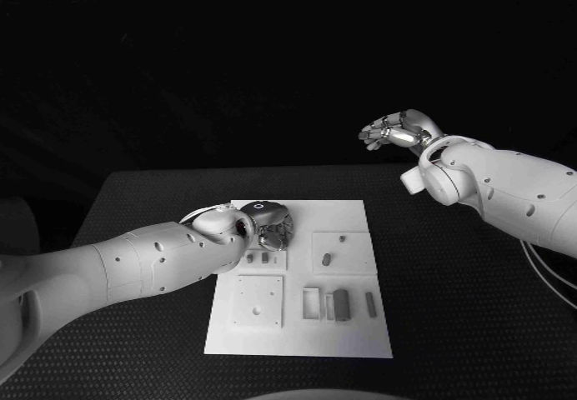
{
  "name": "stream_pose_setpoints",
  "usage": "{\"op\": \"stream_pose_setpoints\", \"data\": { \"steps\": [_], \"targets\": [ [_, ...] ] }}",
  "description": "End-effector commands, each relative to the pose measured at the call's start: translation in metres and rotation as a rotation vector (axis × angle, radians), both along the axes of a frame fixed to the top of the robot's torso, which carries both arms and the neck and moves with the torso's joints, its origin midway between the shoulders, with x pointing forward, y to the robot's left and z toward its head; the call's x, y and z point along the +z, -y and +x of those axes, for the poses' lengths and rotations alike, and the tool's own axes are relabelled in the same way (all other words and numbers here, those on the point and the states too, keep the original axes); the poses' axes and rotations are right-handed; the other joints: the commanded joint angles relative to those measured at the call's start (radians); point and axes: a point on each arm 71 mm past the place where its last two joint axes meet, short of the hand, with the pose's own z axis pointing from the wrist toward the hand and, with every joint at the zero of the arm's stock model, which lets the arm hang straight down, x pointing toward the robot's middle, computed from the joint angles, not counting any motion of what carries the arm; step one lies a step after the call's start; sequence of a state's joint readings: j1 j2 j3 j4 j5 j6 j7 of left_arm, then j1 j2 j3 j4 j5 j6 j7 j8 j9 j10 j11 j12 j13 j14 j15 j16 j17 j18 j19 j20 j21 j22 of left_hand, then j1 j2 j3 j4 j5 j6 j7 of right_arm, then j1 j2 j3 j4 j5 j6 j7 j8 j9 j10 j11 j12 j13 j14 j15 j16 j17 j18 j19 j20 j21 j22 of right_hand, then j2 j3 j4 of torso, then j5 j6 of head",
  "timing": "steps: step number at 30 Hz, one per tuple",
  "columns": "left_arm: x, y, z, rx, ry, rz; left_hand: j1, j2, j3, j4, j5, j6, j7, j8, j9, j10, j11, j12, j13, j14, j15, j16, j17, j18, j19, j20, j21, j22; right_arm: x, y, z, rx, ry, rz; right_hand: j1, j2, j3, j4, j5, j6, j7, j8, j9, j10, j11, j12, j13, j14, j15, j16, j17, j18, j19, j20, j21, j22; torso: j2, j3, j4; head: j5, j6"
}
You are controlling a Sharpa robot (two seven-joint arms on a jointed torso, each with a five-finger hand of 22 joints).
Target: Assemble the parts on the task board
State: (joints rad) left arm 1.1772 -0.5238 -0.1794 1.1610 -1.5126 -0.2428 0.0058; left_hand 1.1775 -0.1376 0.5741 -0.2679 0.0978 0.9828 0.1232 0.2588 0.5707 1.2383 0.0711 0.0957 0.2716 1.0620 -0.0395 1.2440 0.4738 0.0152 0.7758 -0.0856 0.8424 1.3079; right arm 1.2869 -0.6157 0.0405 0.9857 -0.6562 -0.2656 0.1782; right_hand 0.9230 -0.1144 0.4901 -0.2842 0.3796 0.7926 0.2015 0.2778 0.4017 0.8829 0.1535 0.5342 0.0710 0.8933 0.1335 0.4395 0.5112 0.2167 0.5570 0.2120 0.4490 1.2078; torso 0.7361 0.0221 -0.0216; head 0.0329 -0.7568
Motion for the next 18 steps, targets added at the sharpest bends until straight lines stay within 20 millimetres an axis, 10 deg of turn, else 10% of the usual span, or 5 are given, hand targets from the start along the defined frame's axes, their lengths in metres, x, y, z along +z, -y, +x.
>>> {"op": "stream_pose_setpoints", "data": {
  "steps": [1,18],
  "targets": [
    [-0.0045,0.0026,-0.0029,-0.014,-0.027,0.007,-0.001,0.012,0.001,0.004,0.006,0.012,-0.001,0.008,-0.001,0.009,-0.001,0.000,0.002,0.010,-0.001,0.005,0.001,0.012,0.009,-0.052,0.005,0.020,0.0004,-0.0019,-0.0004,0.016,0.003,0.002,-0.005,0.007,-0.003,-0.002,0.004,-0.009,0.010,0.007,-0.001,0.006,0.002,-0.005,-0.002,0.001,0.006,-0.004,-0.001,-0.011,0.002,0.000,-0.006,0.001,-0.001,-0.0001,0.0004,-0.001,0.000],
    [0.0037,-0.0063,-0.0029,0.036,0.002,-0.126,0.019,0.050,0.067,0.013,-0.024,0.089,-0.027,0.035,0.000,0.092,-0.031,0.010,0.003,0.069,-0.031,0.039,0.000,0.017,0.055,-0.076,0.028,0.018,0.0004,-0.0011,-0.0003,0.015,0.003,0.002,-0.005,0.006,-0.003,-0.002,0.004,-0.009,0.010,0.007,-0.002,0.006,0.002,-0.006,-0.002,0.000,0.006,-0.004,-0.002,-0.011,0.002,0.000,-0.007,0.002,-0.001,-0.0003,0.0013,0.001,0.002]
  ]
}}
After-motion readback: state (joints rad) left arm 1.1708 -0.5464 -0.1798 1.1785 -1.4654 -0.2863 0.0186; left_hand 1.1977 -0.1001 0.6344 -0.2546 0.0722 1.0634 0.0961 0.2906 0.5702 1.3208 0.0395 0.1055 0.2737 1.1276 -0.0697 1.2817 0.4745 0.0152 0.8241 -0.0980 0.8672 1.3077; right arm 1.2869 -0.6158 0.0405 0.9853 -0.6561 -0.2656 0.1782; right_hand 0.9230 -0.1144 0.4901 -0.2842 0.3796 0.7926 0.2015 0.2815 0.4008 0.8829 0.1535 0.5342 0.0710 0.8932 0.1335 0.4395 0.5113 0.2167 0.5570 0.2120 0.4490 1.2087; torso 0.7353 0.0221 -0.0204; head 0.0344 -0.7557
